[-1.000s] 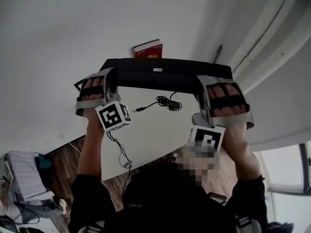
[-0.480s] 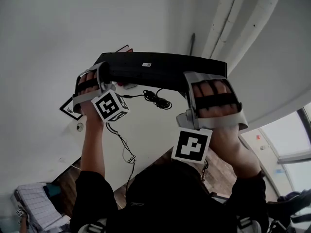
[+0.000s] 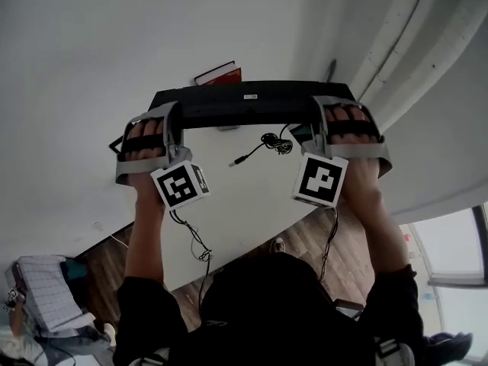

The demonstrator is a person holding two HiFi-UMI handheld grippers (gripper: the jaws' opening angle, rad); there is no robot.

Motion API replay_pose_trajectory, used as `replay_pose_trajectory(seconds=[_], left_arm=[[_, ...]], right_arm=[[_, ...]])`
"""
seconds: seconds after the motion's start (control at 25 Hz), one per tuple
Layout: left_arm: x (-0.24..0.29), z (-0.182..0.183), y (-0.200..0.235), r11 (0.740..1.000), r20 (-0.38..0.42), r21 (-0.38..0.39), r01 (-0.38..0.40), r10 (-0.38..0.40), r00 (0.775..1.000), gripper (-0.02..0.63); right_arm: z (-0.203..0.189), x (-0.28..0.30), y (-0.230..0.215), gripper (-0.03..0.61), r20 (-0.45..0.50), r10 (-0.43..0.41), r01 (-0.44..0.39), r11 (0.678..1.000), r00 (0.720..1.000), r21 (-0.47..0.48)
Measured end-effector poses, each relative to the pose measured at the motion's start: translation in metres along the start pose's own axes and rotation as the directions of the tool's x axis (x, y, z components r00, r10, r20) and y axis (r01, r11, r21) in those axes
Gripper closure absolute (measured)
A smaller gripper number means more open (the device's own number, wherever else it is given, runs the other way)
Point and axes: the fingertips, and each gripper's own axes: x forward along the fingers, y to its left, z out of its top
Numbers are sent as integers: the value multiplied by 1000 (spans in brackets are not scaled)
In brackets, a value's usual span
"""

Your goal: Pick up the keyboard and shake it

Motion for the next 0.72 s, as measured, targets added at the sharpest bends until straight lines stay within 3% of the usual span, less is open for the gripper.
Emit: replay_pose_trajectory(seconds=[0.08,0.16,0.36,0.44,0.56,0.72], left_arm=[[-17,-17,-1,1000,-26,11,0,0,1000,540],[-39,-37,0,1000,-68,26,-4,5,998,540],[-69,-47,4,994,-97,107,0,11,995,540],[-75,-62,1,989,-146,146,-2,24,989,537],[-105,-93,-5,985,-236,171,-5,46,971,532],[-143,-127,-16,994,-307,107,-6,38,951,534]], right_arm=[[18,20,3,485,45,-1,1,1000,999,-8],[44,46,1,485,119,-50,54,998,992,-38],[108,112,-4,485,289,-100,112,993,952,-26],[146,130,-5,485,358,-109,127,992,927,-27],[200,117,-5,485,454,-117,148,988,883,-33],[239,77,-9,485,511,-144,188,982,848,-35]])
